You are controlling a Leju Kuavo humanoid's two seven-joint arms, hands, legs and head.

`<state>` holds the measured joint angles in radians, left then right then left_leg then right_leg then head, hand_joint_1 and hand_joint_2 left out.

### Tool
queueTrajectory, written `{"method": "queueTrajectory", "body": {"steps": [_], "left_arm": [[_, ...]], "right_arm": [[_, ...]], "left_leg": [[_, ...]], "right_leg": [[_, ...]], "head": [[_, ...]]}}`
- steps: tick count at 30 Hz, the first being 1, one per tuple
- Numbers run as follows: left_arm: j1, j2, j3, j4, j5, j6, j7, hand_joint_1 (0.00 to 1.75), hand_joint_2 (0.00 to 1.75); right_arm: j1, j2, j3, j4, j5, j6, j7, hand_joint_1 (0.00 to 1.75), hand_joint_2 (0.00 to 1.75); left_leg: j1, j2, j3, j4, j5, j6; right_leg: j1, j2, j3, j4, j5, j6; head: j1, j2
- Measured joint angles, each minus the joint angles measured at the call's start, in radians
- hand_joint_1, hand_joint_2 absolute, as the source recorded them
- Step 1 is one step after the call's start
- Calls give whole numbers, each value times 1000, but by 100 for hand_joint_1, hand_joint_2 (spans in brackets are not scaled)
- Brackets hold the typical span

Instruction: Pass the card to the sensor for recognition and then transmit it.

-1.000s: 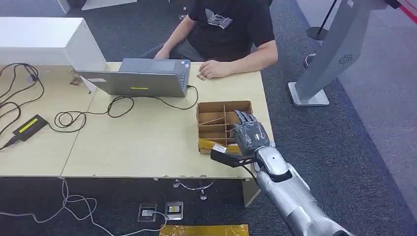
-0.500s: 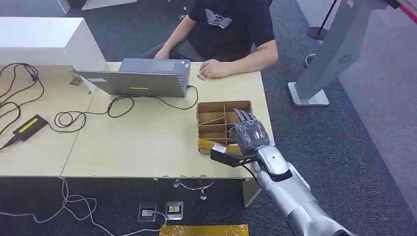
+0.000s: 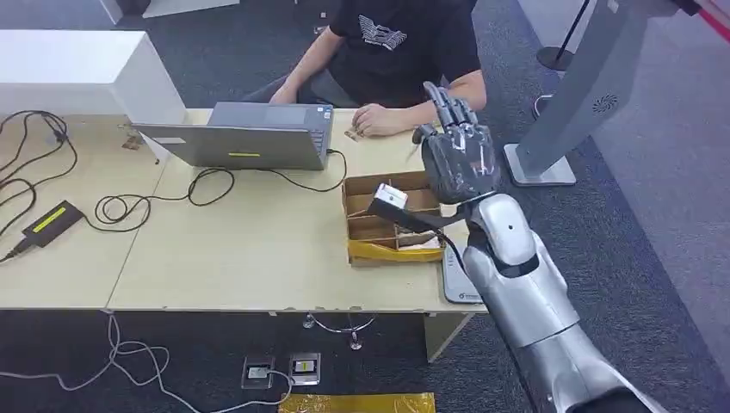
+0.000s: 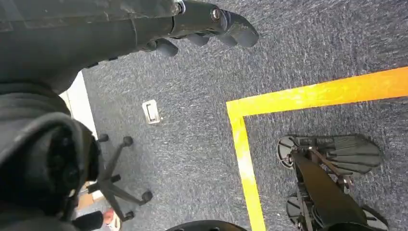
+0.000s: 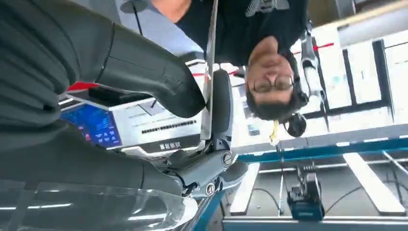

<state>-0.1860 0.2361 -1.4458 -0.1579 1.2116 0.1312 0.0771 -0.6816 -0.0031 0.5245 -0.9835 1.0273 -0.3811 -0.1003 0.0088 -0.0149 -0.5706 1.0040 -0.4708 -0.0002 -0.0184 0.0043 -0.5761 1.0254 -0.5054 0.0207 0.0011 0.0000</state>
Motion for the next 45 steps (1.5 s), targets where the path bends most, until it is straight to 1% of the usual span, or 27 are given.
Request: {"method": "queueTrajectory", "body": {"steps": [4,7,12,15,17,19,21,23,26,32,33,34,35,36,37,41,45], "left_arm": [[0,0,-5,0,0,-1,0,0,0],[0,-2,-6,0,-6,-1,0,0,0],[-1,-4,-10,0,-11,-2,0,0,0],[-1,-3,-11,0,-17,-4,-1,0,0],[-1,-3,-11,0,-22,-6,-3,0,0],[-1,-3,-11,0,-29,-9,-5,0,0],[-2,-3,-13,0,-31,-20,-10,0,0],[-2,-3,-19,0,-31,-20,-11,0,0],[-2,-3,-27,0,-29,-24,-11,0,0],[-1,-4,-32,0,-21,-24,-11,0,0],[-1,-4,-33,0,-20,-24,-10,0,0],[-1,-4,-34,0,-19,-24,-10,0,0],[-1,-3,-34,0,-19,-24,-10,0,0],[-1,-3,-35,0,-19,-24,-10,0,0],[-1,-3,-35,0,-21,-24,-10,0,0],[-1,-3,-35,0,-25,-24,-10,0,0],[-1,-4,-36,0,-25,-25,-11,0,0]], "right_arm": [[0,-2,-19,-25,-10,-7,-7,175,175],[1,-2,-26,-27,-10,-32,-17,175,175],[3,-2,-30,-8,-10,-44,-6,175,175],[-7,3,-30,39,-10,-22,16,175,175],[-25,8,-30,71,1,20,34,175,175],[-52,18,-29,112,29,47,55,175,175],[-75,32,-29,160,56,56,78,175,175],[-97,47,-28,203,64,57,85,175,175],[-122,64,-28,259,73,55,86,175,175],[-147,87,-28,328,80,54,87,175,175],[-148,88,-28,335,84,53,89,164,175],[-149,90,-28,343,87,53,92,84,175],[-151,92,-28,351,89,53,95,44,175],[-154,94,-28,362,90,53,98,24,175],[-155,94,-28,367,92,53,103,0,175],[-157,93,-28,383,108,47,112,0,175],[-157,92,-28,397,130,4,118,0,175]], "left_leg": [[0,0,0,0,0,0],[0,0,0,0,0,0],[0,0,0,0,0,0],[0,0,-1,0,0,0],[0,0,-1,0,0,0],[0,0,-1,0,0,0],[0,0,-1,0,0,0],[0,0,-1,0,0,0],[0,0,-1,0,0,0],[0,0,-1,0,0,0],[0,0,-1,0,0,0],[0,-1,-1,0,0,0],[0,-1,-1,0,0,0],[0,0,-1,0,0,0],[0,0,-1,0,0,0],[0,0,-1,0,0,0],[0,0,-1,0,0,0]], "right_leg": [[0,0,0,0,0,0],[0,0,0,0,0,0],[0,0,0,0,0,0],[0,0,0,0,0,0],[0,0,0,0,0,0],[0,0,0,0,0,0],[0,0,0,0,0,0],[0,0,0,1,0,0],[0,0,0,1,0,0],[0,0,0,1,0,0],[0,0,0,1,0,0],[0,0,0,1,0,0],[0,0,0,1,0,0],[0,0,0,1,0,0],[0,0,0,1,0,0],[0,0,-1,1,0,0],[0,0,-1,1,0,0]], "head": [[0,0],[0,0],[0,0],[0,0],[0,0],[0,0],[0,0],[0,0],[0,0],[0,0],[0,0],[0,0],[0,0],[0,0],[0,0],[0,0],[0,0]]}}
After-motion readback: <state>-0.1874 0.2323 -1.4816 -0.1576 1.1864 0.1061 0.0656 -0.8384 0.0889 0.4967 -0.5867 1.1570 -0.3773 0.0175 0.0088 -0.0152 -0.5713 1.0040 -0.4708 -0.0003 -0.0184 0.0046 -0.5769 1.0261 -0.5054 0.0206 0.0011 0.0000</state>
